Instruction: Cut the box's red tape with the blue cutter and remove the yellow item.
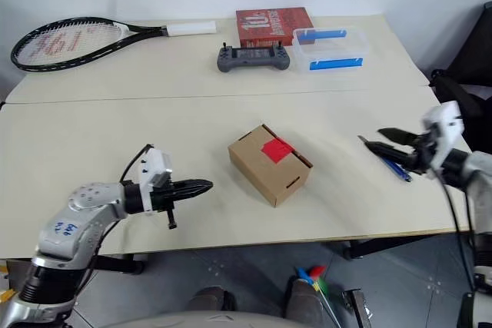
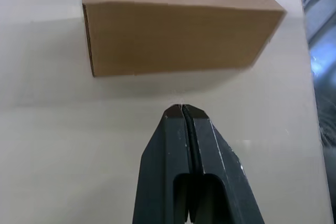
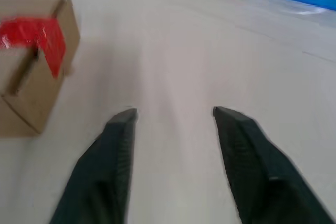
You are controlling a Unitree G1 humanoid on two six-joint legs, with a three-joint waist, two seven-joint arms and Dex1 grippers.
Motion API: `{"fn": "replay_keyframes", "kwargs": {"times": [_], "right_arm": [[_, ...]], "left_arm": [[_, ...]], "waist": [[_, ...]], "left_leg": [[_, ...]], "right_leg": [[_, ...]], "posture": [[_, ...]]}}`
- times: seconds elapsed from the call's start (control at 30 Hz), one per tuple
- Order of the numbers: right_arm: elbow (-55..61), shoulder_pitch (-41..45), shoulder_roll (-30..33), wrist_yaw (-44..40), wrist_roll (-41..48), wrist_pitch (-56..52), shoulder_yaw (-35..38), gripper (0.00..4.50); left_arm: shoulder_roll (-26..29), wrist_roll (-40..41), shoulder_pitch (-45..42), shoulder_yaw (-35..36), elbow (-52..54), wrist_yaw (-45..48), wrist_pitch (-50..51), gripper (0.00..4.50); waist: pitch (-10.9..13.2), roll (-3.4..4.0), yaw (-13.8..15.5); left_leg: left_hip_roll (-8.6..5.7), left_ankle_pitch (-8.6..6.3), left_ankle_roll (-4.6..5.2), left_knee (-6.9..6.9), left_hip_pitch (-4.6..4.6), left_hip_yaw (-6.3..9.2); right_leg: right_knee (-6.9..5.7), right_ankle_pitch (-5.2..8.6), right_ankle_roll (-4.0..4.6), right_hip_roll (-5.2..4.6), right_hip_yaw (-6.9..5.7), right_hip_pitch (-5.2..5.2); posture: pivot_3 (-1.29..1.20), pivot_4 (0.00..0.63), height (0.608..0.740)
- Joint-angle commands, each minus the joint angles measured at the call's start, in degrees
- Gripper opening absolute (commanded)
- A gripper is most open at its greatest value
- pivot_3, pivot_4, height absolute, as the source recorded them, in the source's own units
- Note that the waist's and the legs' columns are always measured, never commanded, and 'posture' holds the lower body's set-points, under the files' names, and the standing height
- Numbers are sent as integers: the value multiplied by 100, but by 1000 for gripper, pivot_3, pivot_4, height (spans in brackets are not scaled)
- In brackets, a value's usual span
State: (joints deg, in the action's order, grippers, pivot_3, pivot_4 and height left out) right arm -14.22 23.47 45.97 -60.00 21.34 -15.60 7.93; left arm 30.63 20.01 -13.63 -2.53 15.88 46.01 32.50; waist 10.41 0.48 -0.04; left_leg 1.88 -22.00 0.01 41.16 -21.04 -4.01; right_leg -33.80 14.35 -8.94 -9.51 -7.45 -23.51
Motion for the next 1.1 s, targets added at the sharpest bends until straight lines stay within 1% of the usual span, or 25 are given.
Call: {"fn": "replay_keyframes", "kwargs": {"times": [0.03, 0.1, 0.13, 0.2, 0.27, 0.33, 0.37, 0.4, 0.43, 0.57, 0.67, 0.77, 0.93, 1.1], "right_arm": [[-160, 297, -445, 366, -620, 683, -490, 774], [-416, 483, -793, 701, -848, 874, -636, 176], [-462, 541, -969, 823, -915, 945, -698, 84], [-516, 597, -1149, 930, -1004, 1047, -759, 84], [-206, 531, -1377, 942, -910, 872, -824, 84], [552, 300, -1507, 731, -606, 312, -1003, 84], [1105, 132, -1522, 632, -330, -203, -1106, 84], [1682, -60, -1450, 538, -101, -733, -1249, 84], [2128, -217, -1400, 502, 21, -1015, -1342, 84], [2976, -489, -1368, 786, 53, -1608, -1462, 84], [3230, -530, -1571, 1139, 71, -1973, -1479, 84], [3340, -612, -1617, 1278, -47, -2063, -1578, 84], [3244, -628, -1578, 1418, -141, -2023, -1522, 84], [3205, -555, -1653, 1458, -203, -1991, -1663, 84]], "left_arm": [[-256, -6, -226, -147, 71, -304, 107, 0], [-386, 6, -332, -311, 21, -279, 113, 0], [-464, -10, -389, -403, -8, -291, 127, 0], [-542, -24, -448, -494, -40, -325, 149, 0], [-714, -98, -564, -587, -152, -480, 137, 0], [-872, -215, -693, -659, -293, -667, 90, 0], [-888, -264, -733, -658, -344, -711, 58, 0], [-844, -323, -762, -635, -372, -738, 36, 0], [-786, -336, -777, -583, -370, -734, 51, 0], [-493, -260, -706, -378, -289, -580, 101, 0], [-272, -197, -566, -283, -216, -414, 99, 0], [-114, -114, -399, -241, -81, -253, 139, 0], [-47, 77, -154, -341, 223, -37, 302, 0], [-65, 30, -56, -402, 441, -126, 504, 0]], "waist": [[0, 1, -2], [0, 1, 4], [0, 1, 6], [0, 1, 6], [0, 1, 6], [0, 1, 12], [0, 2, 6], [0, 2, 8], [0, 2, 17], [0, 2, -4], [0, 2, 1], [0, 1, -1], [0, 1, 28], [0, 1, 10]], "left_leg": [[0, 0, 0, 0, -2, -1], [-2, 1, 1, 2, -3, -1], [-2, 1, 1, 3, -4, -1], [-2, 1, 1, 1, -3, 0], [-2, 1, 1, -3, -3, 2], [-2, 1, 1, -5, -4, 4], [-2, 1, 1, -4, -4, 4], [-2, 1, 1, -4, -4, 4], [-2, 1, 1, -6, -4, 6], [-2, 1, 1, -2, -3, 5], [-1, 1, 1, 0, -1, 3], [-2, 1, 1, -4, -2, 3], [-3, 1, 1, -7, -6, 5], [-2, 1, 1, -7, -3, 4]], "right_leg": [[-1, 0, 0, 0, 0, -4], [-2, 0, 0, 0, 0, -3], [-1, 0, 0, 0, 1, -3], [0, 0, 0, 0, -1, -3], [1, 0, 0, 0, -3, -3], [2, 0, 0, 0, -5, -3], [1, 0, 0, 0, -6, -3], [2, 0, 0, 0, -5, -3], [0, 0, 0, 0, -6, -4], [1, 0, 0, 0, -4, -3], [-3, 0, 1, 0, -1, -3], [-1, 1, 1, 0, 0, -5], [3, 1, 1, 0, -2, -6], [0, 1, 2, 0, -2, -6]], "posture": [[0, 150, 740], [0, 150, 740], [0, 150, 740], [0, 150, 740], [0, 150, 740], [0, 150, 740], [0, 150, 740], [0, 150, 740], [0, 150, 740], [0, 150, 740], [0, 150, 740], [0, 150, 740], [0, 150, 740], [0, 150, 740]]}}
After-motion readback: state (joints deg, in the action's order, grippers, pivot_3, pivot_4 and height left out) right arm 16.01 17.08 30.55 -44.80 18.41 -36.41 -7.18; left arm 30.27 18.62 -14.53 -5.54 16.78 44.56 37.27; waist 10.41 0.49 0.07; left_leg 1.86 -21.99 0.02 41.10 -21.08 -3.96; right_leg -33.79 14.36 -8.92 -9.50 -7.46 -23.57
